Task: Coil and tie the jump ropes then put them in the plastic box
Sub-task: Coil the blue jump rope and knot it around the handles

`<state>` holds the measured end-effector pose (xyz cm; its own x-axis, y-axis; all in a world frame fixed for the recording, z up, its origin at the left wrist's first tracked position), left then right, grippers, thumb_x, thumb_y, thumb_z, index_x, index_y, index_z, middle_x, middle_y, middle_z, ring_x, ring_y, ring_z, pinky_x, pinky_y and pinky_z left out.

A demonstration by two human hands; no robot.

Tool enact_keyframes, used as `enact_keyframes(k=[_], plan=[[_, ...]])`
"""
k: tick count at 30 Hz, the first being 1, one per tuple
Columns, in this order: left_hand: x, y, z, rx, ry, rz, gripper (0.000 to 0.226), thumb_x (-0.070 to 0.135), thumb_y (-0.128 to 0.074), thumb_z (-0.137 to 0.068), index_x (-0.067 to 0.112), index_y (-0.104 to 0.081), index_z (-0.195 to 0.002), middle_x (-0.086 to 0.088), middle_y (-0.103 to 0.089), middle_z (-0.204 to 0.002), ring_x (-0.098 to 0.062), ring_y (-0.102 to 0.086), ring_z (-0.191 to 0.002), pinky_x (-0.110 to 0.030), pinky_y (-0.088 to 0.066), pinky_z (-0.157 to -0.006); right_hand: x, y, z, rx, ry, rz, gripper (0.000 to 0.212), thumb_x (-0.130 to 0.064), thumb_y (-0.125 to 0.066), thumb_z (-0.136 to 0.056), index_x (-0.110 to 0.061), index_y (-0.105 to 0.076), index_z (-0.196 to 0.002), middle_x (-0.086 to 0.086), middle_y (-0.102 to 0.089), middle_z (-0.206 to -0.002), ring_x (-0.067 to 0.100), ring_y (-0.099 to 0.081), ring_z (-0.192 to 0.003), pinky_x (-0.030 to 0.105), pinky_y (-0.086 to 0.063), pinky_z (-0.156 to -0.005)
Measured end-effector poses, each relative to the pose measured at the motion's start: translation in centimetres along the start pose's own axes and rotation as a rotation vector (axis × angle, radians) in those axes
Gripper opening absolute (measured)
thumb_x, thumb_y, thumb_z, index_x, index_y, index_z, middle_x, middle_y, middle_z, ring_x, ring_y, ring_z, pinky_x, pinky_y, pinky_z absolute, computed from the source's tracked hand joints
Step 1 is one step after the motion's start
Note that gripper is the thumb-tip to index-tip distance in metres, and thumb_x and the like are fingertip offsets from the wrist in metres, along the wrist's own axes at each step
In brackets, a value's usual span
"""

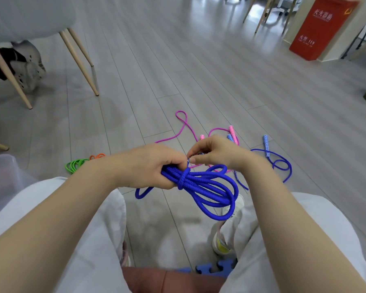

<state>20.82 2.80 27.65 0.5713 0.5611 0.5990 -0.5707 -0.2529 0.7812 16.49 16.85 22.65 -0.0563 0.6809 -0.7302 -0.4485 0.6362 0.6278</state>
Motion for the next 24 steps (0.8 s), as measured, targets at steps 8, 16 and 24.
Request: enact_keyframes(k=[8,16,24], plan=[[-3.0,-2.3,-1.3,-0.095,0.159,-0.071,0.02,0.022,-0.069,-0.081,0.031,-0.054,-0.071,0.015,-0.055,-0.063,-0.005,-0.047,-0.058,-0.016,-0.037,-0.053,-2.3,2.2,1.0,0.215,0.014,0.13,0.012,-0.028,-0.077,-0.082,-0.022,-0.076,-0.092,-0.012,-0.071,-0.084,0.002,-0.064,-0.078,0.022,-0.052,-0.074],[-4.9,-3.5,-4.4,0.118,0.329,-0.085,0.022,0.021,-0.066,-0.078,0.026,-0.049,-0.066,0.004,-0.053,-0.06,-0.016,-0.049,-0.055,-0.031,-0.042,-0.053,-4.4,-0.3,2.5,0.477,-0.045,0.198,0.018,-0.024,-0.063,-0.086,-0.022,-0.072,-0.102,-0.008,-0.071,-0.1,0.011,-0.061,-0.095,0.023,-0.046,-0.079],[-7.7,-0.1,-3.6,0.451,0.544,0.282,0.009,0.018,-0.064,-0.076,0.019,-0.068,-0.084,-0.002,-0.068,-0.068,-0.018,-0.061,-0.06,-0.033,-0.051,-0.06,-4.7,-2.1,2.8,0.535,0.01,-0.134,0.026,-0.013,-0.059,-0.089,-0.02,-0.067,-0.114,-0.009,-0.07,-0.105,0.005,-0.062,-0.096,0.018,-0.05,-0.082]])
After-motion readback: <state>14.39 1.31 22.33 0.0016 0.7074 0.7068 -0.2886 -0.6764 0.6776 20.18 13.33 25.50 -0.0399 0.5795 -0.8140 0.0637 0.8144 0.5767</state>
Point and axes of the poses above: each hand's wrist, its own z-axis away from the middle knuckle, its own y-axis out of the back of the hand, x = y × z, the point moved 7 cm from there along -z, towards the middle knuckle
